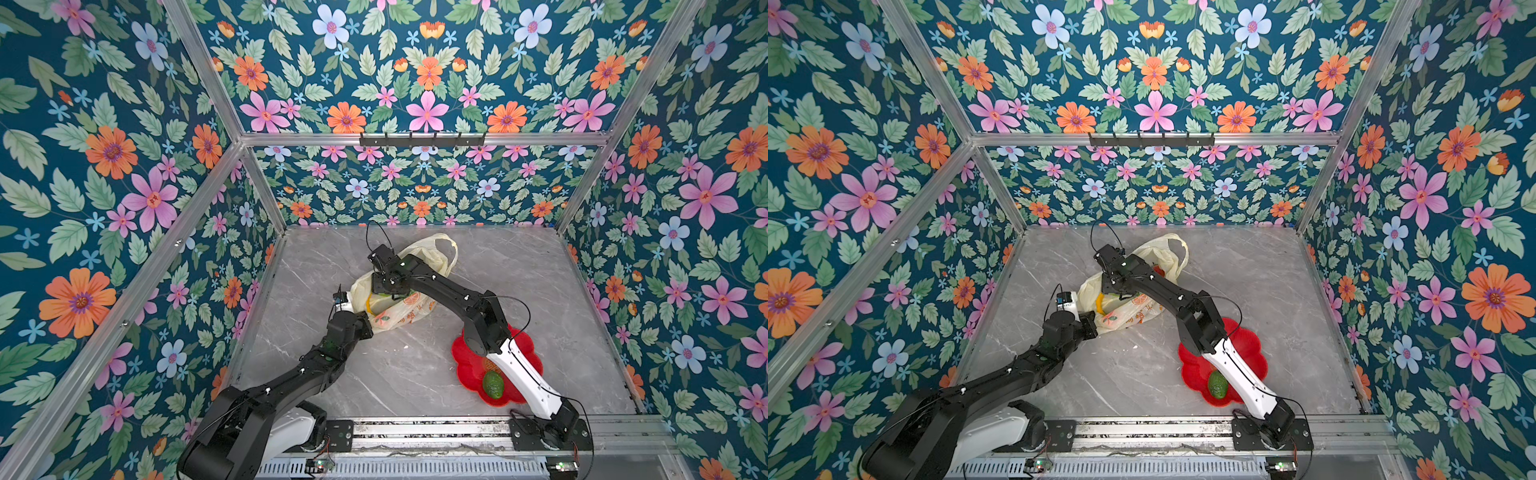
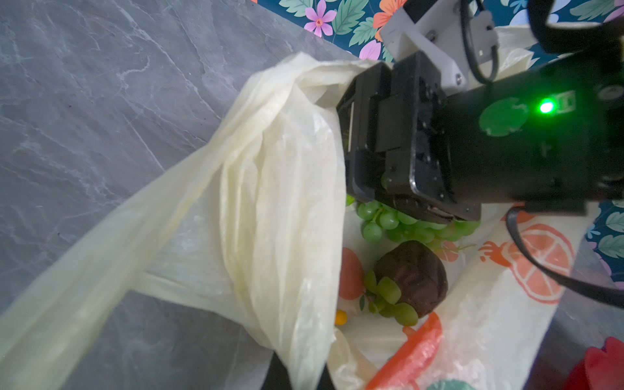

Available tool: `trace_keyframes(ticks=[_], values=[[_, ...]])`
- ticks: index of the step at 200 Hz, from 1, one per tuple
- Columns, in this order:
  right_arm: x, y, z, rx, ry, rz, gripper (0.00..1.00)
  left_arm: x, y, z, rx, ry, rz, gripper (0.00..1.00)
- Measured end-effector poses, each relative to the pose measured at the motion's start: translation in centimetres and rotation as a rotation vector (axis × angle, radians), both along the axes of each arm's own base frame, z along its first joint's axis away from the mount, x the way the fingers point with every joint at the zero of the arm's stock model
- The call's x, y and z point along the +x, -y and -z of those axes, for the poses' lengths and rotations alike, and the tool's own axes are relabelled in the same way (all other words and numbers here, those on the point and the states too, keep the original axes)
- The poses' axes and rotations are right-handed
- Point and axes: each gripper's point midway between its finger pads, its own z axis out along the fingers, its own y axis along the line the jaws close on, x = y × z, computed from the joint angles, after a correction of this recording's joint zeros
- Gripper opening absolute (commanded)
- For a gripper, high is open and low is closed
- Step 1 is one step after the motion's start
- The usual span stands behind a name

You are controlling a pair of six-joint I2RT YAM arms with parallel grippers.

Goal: Take fruits out of the plastic bag
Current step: Pick up the fruit from the plastic bag.

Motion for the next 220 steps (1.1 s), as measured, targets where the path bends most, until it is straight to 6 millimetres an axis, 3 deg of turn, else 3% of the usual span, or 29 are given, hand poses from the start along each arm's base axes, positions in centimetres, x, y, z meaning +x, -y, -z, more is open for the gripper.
trace_keyframes(ticks=[30,95,151,220], values=[[-0.2,0.2,-0.5,-0.005,0.005,-0.013,0.62,0.0,0.0,0.0,0.0,0.0,0.0,0.0],[-1.6,-0.4,-3.7,0.006,0.044,-0.066,0.62,0.0,0.0,0.3,0.005,-0.008,0.0,0.0],[-4.1,-0.5,-6.4,-0.019,0.065,-0.145,0.62,0.0,0.0,0.4,0.006,-0.01,0.0,0.0],[-7.5,3.3,-9.0,-0.083,0.047,-0.199,0.61,0.0,0.0,0.3,0.007,-0.01,-0.001,0.0]])
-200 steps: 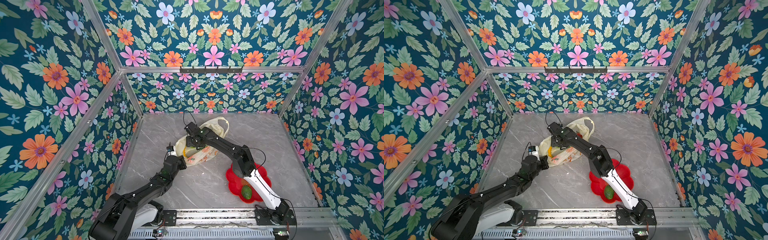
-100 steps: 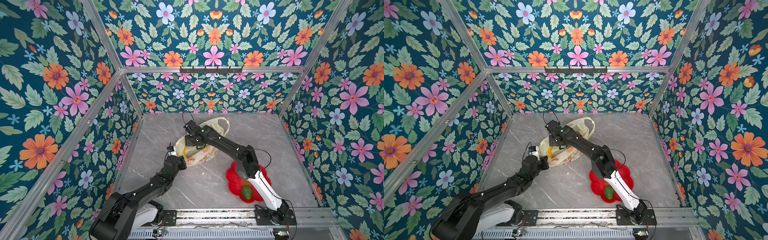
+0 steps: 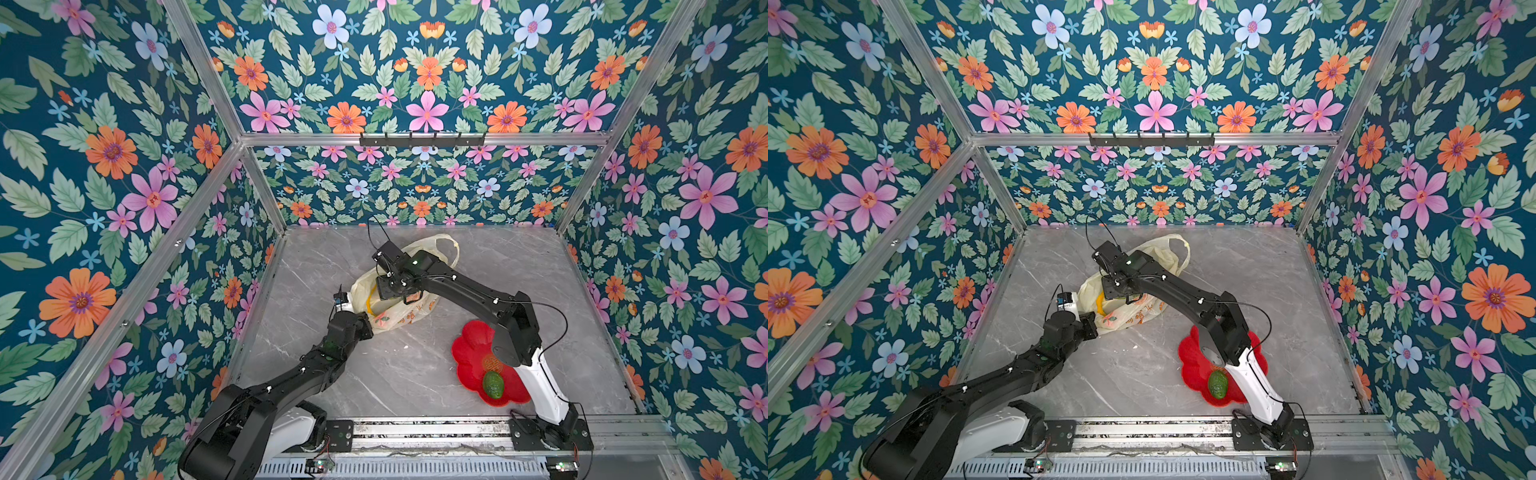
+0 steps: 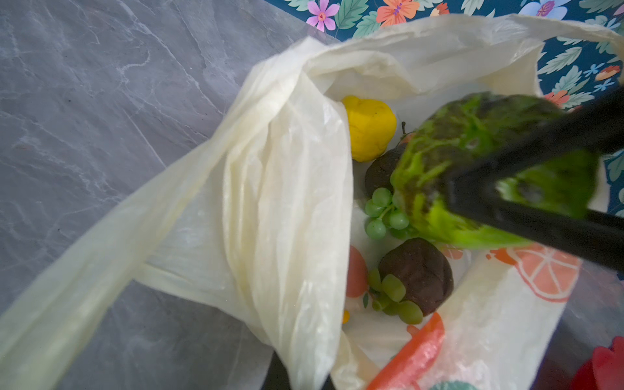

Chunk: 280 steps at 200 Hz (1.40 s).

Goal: Take fruits out of the plastic bag
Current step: Pick up the fruit from the plastic bag, then place the fruit on the plate.

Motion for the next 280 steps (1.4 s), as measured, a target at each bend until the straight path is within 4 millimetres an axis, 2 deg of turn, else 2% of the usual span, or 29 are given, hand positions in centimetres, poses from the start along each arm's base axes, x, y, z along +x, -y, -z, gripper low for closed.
trace_keyframes(ticks=[32,61,77,142,200,243,280], values=[[-1.9,2.7,-1.9,-0.035,0.008,-0.019,0.61,0.0,0.0,0.0,0.003,0.002,-0.002,0.0],[-4.0,6.4,-2.4,-0.111,0.001,-0.021,0.61,0.0,-0.1,0.0,0.004,0.002,-0.002,0.0],[-5.4,8.8,-2.1,-0.172,-0.014,-0.017,0.61,0.0,-0.1,0.0,0.005,0.0,-0.003,0.0],[-10.6,18.2,1.1,-0.408,-0.159,0.045,0.61,-0.1,-0.2,0.2,0.017,-0.008,-0.001,0.0],[-14.5,23.7,2.9,-0.55,-0.297,0.107,0.6,-0.1,-0.2,0.4,0.021,-0.015,0.0,0.0],[-16.7,26.8,3.1,-0.623,-0.379,0.155,0.6,-0.1,-0.2,0.3,0.021,-0.013,0.0,0.0],[-17.9,28.4,4.0,-0.671,-0.442,0.19,0.6,-0.1,-0.2,0.1,0.018,-0.007,-0.001,0.0]])
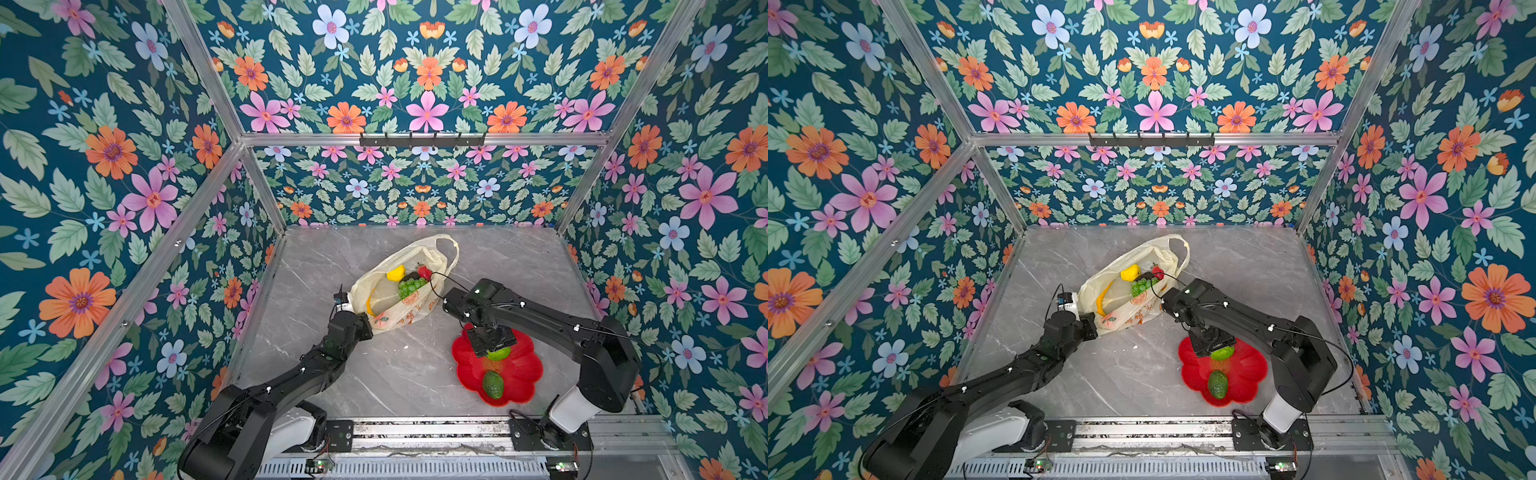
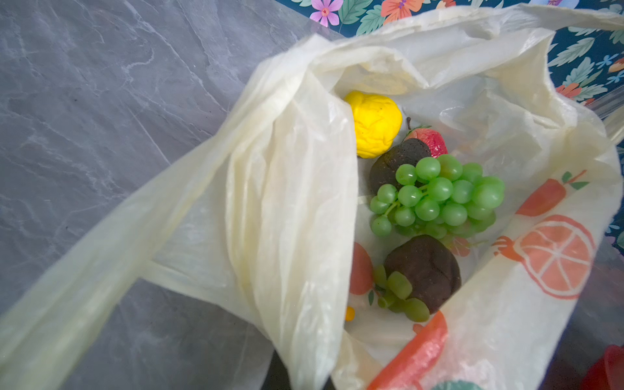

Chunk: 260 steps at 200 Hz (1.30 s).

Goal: Take fruits out of the plastic bag
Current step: Place the fruit on the plate.

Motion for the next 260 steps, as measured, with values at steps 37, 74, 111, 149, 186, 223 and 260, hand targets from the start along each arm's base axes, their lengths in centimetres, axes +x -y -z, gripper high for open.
trace_keyframes(ticks=[37,74,111,149,186,223,260], values=[[-1.2,1.4,1.6,-0.071,-0.07,0.03,0.6,0.0,0.0,-0.1,0.0,0.001,0.0,0.0],[-1.6,2.7,3.0,-0.122,-0.119,0.062,0.6,-0.1,-0.1,0.0,0.001,-0.002,0.0,0.0],[-1.7,3.5,3.8,-0.162,-0.144,0.074,0.61,-0.1,-0.1,-0.2,0.0,0.002,-0.001,0.0],[-1.8,4.2,4.4,-0.21,-0.164,0.073,0.63,-0.1,-0.1,-0.2,0.007,0.003,0.0,0.0],[-1.9,4.5,4.6,-0.234,-0.17,0.077,0.65,-0.1,-0.1,-0.2,0.007,0.004,0.0,0.0],[-2.0,4.7,5.2,-0.264,-0.192,0.072,0.69,-0.1,-0.1,-0.2,0.007,0.004,0.0,0.0],[-2.0,4.7,5.4,-0.266,-0.195,0.072,0.74,-0.1,-0.1,-0.2,0.007,0.004,0.0,0.0]])
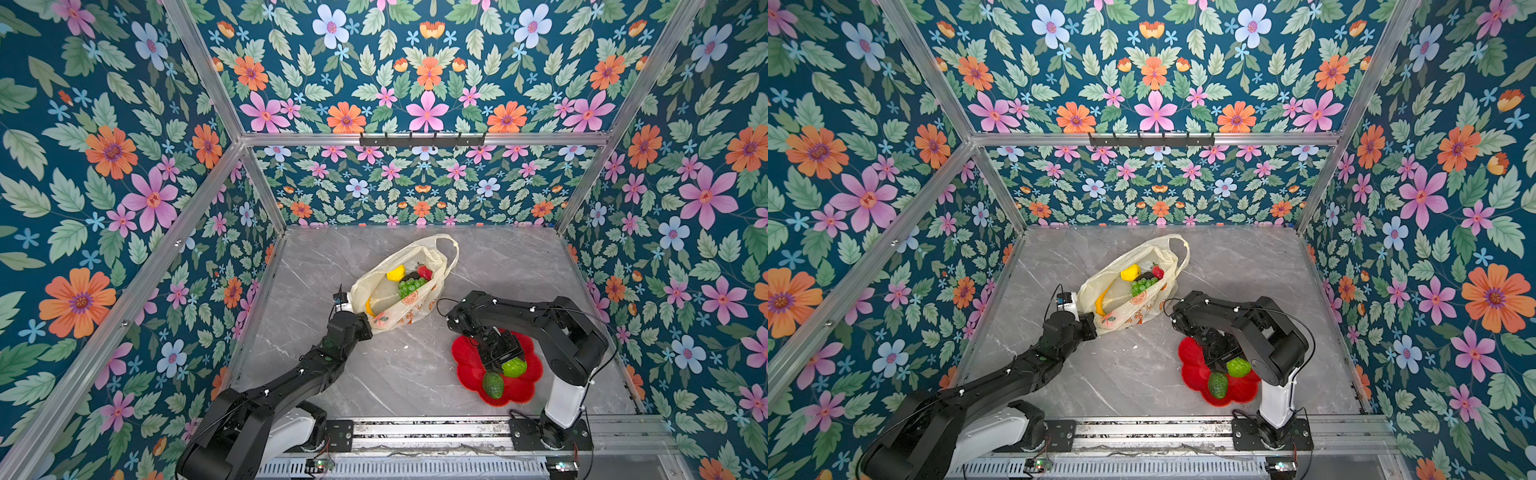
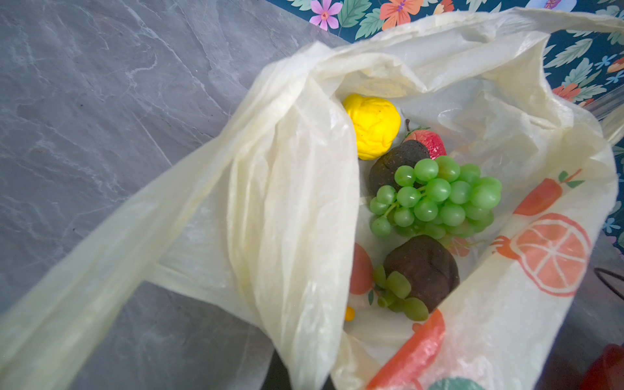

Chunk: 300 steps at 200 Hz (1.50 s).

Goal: Take fruits out of the plastic bag
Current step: Place the fruit on the plate, then pick up the fruit from the plastic bag.

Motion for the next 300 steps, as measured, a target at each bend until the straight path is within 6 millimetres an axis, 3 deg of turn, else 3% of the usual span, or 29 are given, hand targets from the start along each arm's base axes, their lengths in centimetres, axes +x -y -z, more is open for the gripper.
trace_keyframes(ticks=[105,144,180,215,246,273,300], values=[[0.8,-0.5,-0.9,0.035,0.044,-0.006,0.8,-0.1,0.0,0.1,0.003,-0.004,0.0,0.0],[2.2,-1.2,-2.8,0.07,0.117,-0.02,0.8,-0.1,0.0,0.1,0.004,-0.006,0.0,0.0],[4.8,-2.9,-6.2,0.147,0.245,-0.032,0.78,-0.1,0.0,0.4,0.008,-0.015,0.002,0.0],[8.9,-7.2,-10.3,0.315,0.429,-0.076,0.72,-0.1,0.1,0.7,0.012,-0.024,0.009,0.0],[13.3,-14.3,-13.0,0.537,0.579,-0.166,0.7,0.0,0.2,0.6,0.012,-0.022,0.014,0.0],[17.2,-20.1,-14.0,0.699,0.654,-0.211,0.7,0.0,0.4,0.7,0.012,-0.026,0.02,0.0],[20.5,-25.0,-13.2,0.809,0.675,-0.221,0.68,0.1,0.6,0.6,0.008,-0.024,0.03,0.0]])
